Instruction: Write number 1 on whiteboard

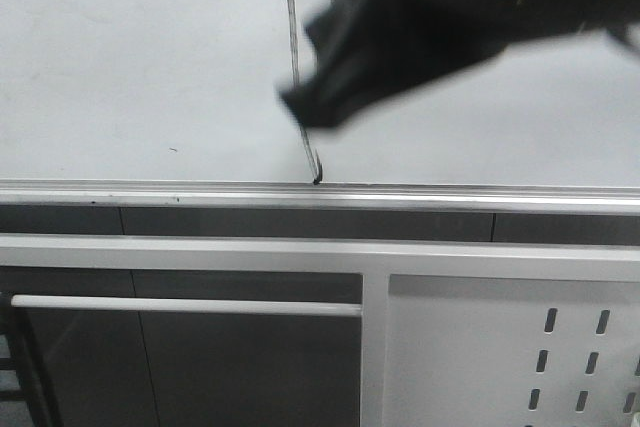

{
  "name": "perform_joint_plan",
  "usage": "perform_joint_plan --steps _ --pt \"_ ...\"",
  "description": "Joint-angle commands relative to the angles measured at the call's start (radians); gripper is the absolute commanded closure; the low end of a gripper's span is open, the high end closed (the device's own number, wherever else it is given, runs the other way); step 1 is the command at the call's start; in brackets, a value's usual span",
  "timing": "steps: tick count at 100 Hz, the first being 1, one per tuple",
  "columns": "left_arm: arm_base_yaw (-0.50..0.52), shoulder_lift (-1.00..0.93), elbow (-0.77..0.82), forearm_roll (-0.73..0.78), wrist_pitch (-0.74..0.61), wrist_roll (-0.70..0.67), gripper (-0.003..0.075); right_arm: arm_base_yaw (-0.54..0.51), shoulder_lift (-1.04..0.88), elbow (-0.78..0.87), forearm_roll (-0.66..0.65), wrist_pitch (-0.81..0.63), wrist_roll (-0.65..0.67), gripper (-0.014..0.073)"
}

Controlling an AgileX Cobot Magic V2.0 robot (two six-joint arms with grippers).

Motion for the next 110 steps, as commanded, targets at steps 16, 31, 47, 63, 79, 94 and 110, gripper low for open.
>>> perform_joint_plan --steps 16,31,47,63,79,94,110 --pt "0.003 0.012 -0.026 -0.068 -0.102 0.004 0.0739 0.125 -0.24 -0.081 -0.019 0.178 -0.015 0.0671" --pt "0.003 0.038 -0.067 -0.226 0.004 0.265 0.0707 0.125 -0.276 -0.135 0.028 0.354 -0.015 0.0671" --pt "0.003 0.141 -0.172 -0.411 0.271 0.585 0.0486 0.125 -0.274 -0.182 0.079 0.438 -0.015 0.0671" --pt "0.003 0.233 -0.262 -0.465 0.452 0.68 0.043 0.123 -0.267 -0.222 0.094 0.571 -0.015 0.0671" --pt "0.003 0.287 -0.317 -0.556 0.521 0.77 0.046 0.121 -0.201 -0.282 0.104 0.712 -0.015 0.0671" --pt "0.003 0.313 -0.341 -0.585 0.531 0.778 0.0471 0.121 -0.113 -0.359 0.106 0.767 -0.015 0.066" --pt "0.003 0.313 -0.347 -0.563 0.554 0.778 0.0471 0.121 -0.063 -0.422 0.106 0.811 -0.015 0.0659"
